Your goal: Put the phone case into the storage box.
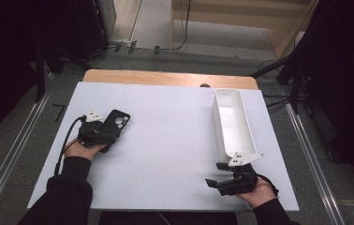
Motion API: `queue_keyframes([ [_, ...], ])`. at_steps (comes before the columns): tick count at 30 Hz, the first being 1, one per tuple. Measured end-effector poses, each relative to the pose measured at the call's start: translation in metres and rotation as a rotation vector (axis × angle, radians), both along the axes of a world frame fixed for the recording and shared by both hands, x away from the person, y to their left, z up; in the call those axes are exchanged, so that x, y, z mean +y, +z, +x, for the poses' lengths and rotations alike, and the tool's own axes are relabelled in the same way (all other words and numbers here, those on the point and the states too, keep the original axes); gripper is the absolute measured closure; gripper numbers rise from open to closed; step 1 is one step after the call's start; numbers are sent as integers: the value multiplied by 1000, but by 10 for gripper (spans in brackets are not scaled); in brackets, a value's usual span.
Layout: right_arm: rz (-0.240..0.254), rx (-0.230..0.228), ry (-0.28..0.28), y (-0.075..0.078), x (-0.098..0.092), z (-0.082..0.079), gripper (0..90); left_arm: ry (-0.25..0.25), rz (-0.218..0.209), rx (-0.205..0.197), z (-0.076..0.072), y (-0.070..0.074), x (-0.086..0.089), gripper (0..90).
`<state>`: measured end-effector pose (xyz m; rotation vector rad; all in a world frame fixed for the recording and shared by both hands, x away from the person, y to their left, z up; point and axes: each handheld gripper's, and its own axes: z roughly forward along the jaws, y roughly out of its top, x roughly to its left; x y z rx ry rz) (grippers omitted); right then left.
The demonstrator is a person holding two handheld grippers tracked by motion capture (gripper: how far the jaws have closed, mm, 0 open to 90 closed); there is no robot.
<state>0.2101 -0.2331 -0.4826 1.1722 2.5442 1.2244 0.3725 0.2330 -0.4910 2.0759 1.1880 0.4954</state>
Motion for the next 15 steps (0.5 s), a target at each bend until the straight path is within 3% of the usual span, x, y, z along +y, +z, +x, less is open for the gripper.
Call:
queue_keyframes([
  [3,0,-3,-1,0,0,0,218,-6,-3,-7,-1,3,-1,145],
  [9,-6,-10,-7,1,0,0,218,-34,-78,-16,-5,11,-2,144],
  [15,2,-25,-11,3,0,-1,218,-71,-88,-41,-12,18,-13,144],
])
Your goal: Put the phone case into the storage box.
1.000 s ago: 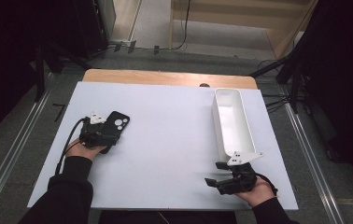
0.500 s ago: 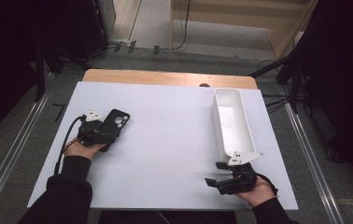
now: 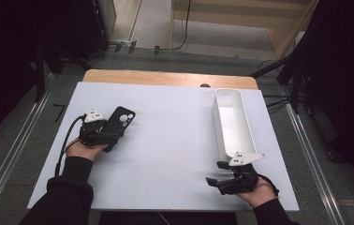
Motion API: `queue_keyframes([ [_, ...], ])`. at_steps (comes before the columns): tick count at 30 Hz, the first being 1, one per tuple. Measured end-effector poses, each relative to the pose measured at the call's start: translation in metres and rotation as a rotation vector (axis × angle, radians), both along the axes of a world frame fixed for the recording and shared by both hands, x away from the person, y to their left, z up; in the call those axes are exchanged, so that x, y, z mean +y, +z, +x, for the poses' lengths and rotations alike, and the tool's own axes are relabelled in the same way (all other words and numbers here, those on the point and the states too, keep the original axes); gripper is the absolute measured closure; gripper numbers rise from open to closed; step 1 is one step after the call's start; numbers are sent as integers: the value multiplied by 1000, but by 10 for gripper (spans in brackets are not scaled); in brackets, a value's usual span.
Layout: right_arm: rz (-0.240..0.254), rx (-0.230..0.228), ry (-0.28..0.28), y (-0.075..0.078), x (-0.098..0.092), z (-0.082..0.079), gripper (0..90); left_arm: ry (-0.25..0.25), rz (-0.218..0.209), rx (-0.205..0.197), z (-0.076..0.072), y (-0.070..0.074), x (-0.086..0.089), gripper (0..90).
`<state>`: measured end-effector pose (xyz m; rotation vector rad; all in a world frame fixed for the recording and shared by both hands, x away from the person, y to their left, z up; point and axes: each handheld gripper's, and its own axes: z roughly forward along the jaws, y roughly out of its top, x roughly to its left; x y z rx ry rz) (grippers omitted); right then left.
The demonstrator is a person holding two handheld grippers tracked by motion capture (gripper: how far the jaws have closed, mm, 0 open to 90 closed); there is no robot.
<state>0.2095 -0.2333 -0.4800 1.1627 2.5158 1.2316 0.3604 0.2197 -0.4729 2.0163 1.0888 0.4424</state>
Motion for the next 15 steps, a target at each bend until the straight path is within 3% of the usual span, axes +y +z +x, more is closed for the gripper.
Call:
queue_keyframes([
  [4,8,-13,-7,1,0,0,218,-10,-21,-7,-4,3,-7,144],
  [10,9,-12,-1,1,0,-1,218,-26,-2,-20,-10,7,-17,144],
  [15,7,-15,-2,2,0,-2,218,-8,-3,0,-15,10,-26,144],
])
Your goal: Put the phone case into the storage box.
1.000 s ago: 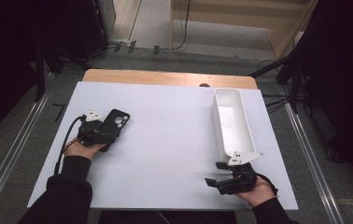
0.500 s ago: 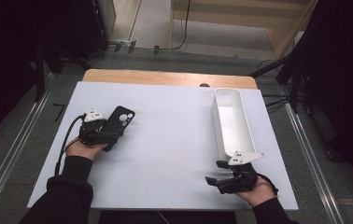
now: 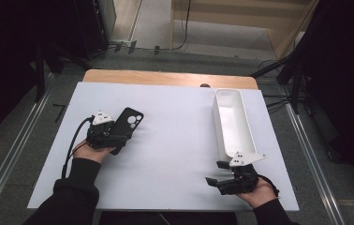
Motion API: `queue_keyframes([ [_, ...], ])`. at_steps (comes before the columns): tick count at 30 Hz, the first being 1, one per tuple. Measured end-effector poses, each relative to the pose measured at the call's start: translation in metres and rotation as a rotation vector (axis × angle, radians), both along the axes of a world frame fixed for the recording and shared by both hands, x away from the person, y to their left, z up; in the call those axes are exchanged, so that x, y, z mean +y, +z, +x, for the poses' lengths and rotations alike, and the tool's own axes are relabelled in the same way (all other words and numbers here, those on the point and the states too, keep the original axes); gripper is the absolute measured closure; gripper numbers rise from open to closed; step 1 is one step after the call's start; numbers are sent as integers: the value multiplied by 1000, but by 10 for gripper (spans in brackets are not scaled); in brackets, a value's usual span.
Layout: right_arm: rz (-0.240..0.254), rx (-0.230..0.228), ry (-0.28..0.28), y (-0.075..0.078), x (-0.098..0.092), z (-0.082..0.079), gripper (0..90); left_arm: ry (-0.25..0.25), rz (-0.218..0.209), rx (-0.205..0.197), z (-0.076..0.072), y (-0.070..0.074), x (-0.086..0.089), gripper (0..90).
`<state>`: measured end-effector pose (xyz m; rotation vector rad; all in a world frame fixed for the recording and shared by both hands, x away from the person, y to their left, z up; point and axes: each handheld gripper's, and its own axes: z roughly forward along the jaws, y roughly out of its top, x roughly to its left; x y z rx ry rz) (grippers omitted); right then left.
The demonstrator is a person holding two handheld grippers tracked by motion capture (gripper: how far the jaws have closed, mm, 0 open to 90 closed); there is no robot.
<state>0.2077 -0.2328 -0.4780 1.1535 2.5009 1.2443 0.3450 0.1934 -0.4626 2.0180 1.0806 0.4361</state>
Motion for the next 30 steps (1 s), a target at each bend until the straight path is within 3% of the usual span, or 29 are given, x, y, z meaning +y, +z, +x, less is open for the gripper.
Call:
queue_keyframes([
  [9,-1,-18,-3,2,2,-1,218,-21,-14,4,-13,4,-21,143],
  [17,0,-39,2,5,6,-3,218,-30,-39,-67,-26,5,-41,143],
  [22,28,-48,-7,10,8,-4,219,-49,-47,-85,-32,3,-54,141],
  [30,44,-56,-29,17,13,-5,219,-33,-96,-121,-41,-2,-63,141],
])
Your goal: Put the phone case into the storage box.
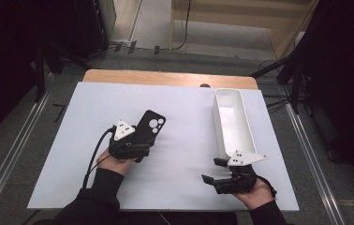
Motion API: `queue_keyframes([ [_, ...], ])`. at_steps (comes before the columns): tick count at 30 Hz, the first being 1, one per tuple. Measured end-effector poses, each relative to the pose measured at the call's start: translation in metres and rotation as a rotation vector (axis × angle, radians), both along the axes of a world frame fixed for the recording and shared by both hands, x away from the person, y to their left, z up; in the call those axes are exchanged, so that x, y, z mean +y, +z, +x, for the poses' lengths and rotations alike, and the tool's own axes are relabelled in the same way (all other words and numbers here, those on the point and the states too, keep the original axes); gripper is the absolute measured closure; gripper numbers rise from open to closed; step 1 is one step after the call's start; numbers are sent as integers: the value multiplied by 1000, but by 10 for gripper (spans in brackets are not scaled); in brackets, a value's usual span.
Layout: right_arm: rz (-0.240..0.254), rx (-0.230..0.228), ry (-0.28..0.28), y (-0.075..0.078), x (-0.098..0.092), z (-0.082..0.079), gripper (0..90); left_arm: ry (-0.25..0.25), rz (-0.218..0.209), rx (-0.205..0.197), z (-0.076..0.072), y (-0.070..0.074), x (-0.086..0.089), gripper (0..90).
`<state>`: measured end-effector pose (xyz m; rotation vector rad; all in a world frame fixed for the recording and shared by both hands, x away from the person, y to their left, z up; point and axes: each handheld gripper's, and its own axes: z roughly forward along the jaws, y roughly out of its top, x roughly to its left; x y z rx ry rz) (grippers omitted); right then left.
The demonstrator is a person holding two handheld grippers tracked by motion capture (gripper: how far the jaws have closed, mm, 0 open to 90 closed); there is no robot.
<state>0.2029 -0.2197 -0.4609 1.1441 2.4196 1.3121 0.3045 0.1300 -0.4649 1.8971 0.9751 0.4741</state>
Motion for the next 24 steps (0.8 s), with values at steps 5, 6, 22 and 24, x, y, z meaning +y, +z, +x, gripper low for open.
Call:
queue_keyframes([
  [5,36,16,-18,6,2,3,222,4,-45,-36,-7,0,-4,141],
  [6,47,16,-16,7,2,3,222,0,-52,-47,-8,0,-5,140],
  [22,150,86,-118,23,22,21,223,-31,-102,-76,-22,-9,-15,141],
  [24,157,84,-120,24,26,23,223,-27,-117,-78,-24,-10,-15,141],
])
